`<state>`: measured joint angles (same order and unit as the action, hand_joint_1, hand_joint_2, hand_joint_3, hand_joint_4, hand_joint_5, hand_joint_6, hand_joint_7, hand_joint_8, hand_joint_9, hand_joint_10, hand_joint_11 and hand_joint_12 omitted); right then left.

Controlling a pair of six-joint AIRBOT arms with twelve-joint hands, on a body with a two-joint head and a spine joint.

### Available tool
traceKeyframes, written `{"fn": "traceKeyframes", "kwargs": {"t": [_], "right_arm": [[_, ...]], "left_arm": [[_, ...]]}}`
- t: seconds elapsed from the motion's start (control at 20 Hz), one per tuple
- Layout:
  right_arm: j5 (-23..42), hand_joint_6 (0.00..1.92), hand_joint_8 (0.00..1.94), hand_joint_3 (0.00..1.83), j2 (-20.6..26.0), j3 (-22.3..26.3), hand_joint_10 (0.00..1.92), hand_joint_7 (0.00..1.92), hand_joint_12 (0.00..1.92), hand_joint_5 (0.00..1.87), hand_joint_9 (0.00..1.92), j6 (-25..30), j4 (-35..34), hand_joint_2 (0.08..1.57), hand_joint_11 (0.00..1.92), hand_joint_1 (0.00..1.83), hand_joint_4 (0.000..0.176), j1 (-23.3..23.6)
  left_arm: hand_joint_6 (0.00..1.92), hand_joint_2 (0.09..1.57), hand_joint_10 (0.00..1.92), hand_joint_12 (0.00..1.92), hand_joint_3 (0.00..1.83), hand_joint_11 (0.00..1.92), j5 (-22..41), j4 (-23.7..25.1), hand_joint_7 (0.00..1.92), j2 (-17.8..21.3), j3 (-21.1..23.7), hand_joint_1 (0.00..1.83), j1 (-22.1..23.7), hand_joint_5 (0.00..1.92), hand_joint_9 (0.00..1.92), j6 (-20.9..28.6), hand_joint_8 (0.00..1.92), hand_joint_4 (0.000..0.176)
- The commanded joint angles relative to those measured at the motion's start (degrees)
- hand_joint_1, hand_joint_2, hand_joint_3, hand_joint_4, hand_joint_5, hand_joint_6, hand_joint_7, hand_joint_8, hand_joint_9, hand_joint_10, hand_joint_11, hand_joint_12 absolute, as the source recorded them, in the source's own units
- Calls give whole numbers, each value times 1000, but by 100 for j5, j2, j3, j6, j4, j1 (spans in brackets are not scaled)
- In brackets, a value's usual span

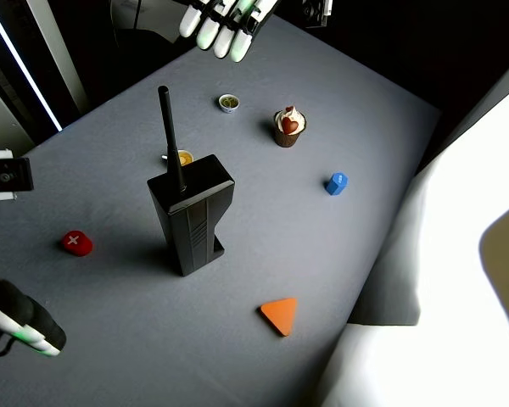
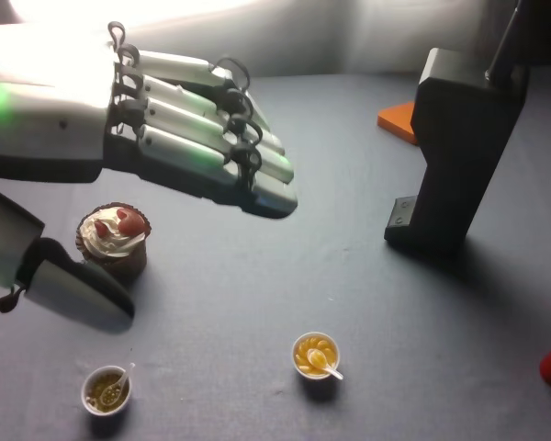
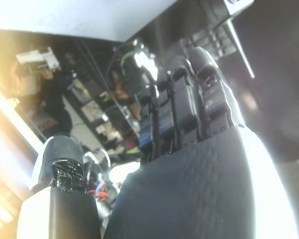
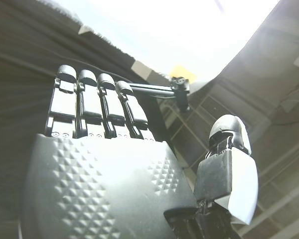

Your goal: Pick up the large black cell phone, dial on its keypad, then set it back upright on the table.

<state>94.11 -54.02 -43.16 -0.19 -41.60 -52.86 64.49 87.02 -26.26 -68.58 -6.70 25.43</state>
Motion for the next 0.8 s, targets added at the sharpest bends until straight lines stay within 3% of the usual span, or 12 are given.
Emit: {"fn": "traceKeyframes", "kwargs": {"t": [0.0,0.15,0.25,0.35,0.5,0.75], "right_arm": [[695,0,0,0,1,-88,0,0,0,0,0,-9,206,921,0,84,0,59],[695,0,0,0,-281,-348,0,0,0,0,0,-118,205,922,0,166,0,113],[694,0,0,0,-420,-447,0,0,0,0,0,-145,206,906,0,228,0,200],[694,0,0,0,-522,-515,0,0,0,0,0,-177,206,903,0,250,0,262],[694,0,0,0,-692,-613,0,0,0,0,0,-205,208,892,0,345,0,397],[613,0,0,0,-868,-681,0,0,0,0,0,-236,347,901,0,529,0,674]], "left_arm": [[3,1160,7,653,0,0,265,-424,288,25,-36,296,145,286,296,32,4,21],[1,1162,5,647,0,0,507,-554,295,-27,-151,291,147,272,303,-169,3,21],[4,1167,10,785,1,0,554,-414,319,-56,-130,258,213,272,344,-95,4,22],[5,1162,10,806,0,0,507,-435,327,-67,-132,277,257,284,352,-65,4,22],[1,1164,2,638,1,0,478,-408,290,-89,-163,277,337,266,288,-65,1,27],[0,1161,5,741,1,0,887,-392,311,-138,-143,292,278,291,327,-369,0,25]]}}
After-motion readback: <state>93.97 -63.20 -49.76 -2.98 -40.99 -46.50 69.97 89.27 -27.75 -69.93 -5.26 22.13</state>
